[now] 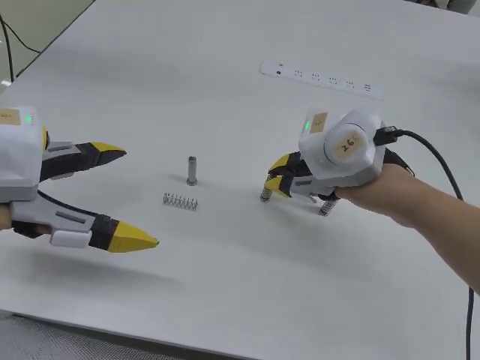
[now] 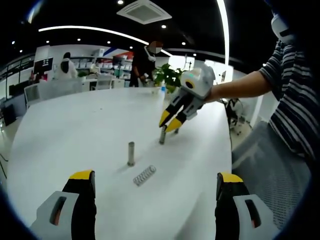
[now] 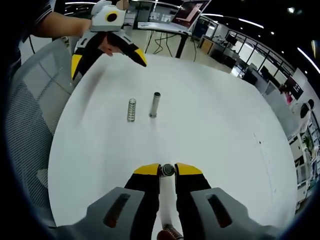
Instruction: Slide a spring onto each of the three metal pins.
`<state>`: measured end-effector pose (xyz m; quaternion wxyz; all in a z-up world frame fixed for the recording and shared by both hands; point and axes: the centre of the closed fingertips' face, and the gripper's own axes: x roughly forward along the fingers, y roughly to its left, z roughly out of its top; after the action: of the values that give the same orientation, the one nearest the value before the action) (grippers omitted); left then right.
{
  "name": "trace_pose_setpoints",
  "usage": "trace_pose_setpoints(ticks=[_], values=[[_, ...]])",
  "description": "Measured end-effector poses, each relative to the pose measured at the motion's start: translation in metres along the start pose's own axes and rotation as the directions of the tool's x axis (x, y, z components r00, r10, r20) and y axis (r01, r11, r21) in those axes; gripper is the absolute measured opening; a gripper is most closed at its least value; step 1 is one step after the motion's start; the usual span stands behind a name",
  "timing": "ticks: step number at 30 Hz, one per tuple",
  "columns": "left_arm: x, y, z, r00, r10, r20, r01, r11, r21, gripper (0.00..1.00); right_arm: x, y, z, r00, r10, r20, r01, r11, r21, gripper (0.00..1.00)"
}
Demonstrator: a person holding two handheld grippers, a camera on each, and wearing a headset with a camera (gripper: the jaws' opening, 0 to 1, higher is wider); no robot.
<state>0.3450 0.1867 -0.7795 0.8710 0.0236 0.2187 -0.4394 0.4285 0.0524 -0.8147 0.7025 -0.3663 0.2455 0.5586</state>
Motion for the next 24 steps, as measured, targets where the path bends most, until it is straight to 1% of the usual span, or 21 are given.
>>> trace_pose_setpoints(ticks=[1,3,6,8,9,11,14,18,19,21,23,24], values=[[0.0,0.0,0.0,1.0,0.0,0.0,0.0,1.0,0.001,0.98,-0.001,0.0,0.002,0.9999,-0.004,0.015,0.004,1.0,0.008,0.1],[0.0,0.0,0.001,1.0,-0.001,0.002,0.001,1.0,0.0,0.98,-0.004,-0.002,0.005,0.9994,-0.015,0.03,0.014,0.999,0.031,0.14],[0.001,0.0,0.001,1.0,-0.002,0.002,0.002,1.0,0.0,0.98,-0.008,-0.003,0.007,0.9987,-0.022,0.046,0.019,0.998,0.06,0.15],[0.001,0.0,0.002,1.0,0.0,0.006,0.0,1.0,0.0,0.98,-0.013,-0.003,0.011,0.9959,-0.039,0.081,0.03,0.994,0.108,0.15],[0.001,0.001,0.003,0.9999,0.0,0.01,0.0,1.0,-0.002,0.98,-0.015,-0.004,0.011,0.9941,-0.039,0.101,0.025,0.99,0.136,0.15],[0.0,0.002,0.005,0.9999,0.003,0.014,-0.003,1.0,-0.003,0.98,-0.022,-0.006,0.015,0.9865,-0.061,0.152,0.026,0.975,0.219,0.16],[0.0,0.003,0.007,0.9997,0.006,0.022,-0.006,1.0,-0.005,0.98,-0.031,-0.01,0.017,0.9738,-0.089,0.209,0.021,0.951,0.308,0.16],[0.001,0.003,0.01,0.9996,0.007,0.028,-0.006,1.0,-0.006,0.98,-0.042,-0.009,0.017,0.9636,-0.108,0.245,0.014,0.934,0.357,0.17],[0.001,0.003,0.01,0.9996,0.006,0.028,-0.006,1.0,-0.006,0.98,-0.045,-0.009,0.017,0.9605,-0.115,0.254,0.016,0.932,0.361,0.17],[0.002,0.002,0.011,0.9995,0.005,0.031,-0.005,1.0,-0.006,0.98,-0.049,-0.005,0.016,0.9589,-0.115,0.259,0.013,0.93,0.367,0.18],[0.002,0.002,0.013,0.9994,0.004,0.034,-0.004,1.0,-0.006,0.98,-0.054,-0.001,0.017,0.9537,-0.118,0.277,0.004,0.924,0.381,0.18],[0.002,0.002,0.013,0.9994,0.004,0.035,-0.004,1.0,-0.006,0.98,-0.056,0.001,0.017,0.9523,-0.119,0.281,0.002,0.924,0.383,0.18]])
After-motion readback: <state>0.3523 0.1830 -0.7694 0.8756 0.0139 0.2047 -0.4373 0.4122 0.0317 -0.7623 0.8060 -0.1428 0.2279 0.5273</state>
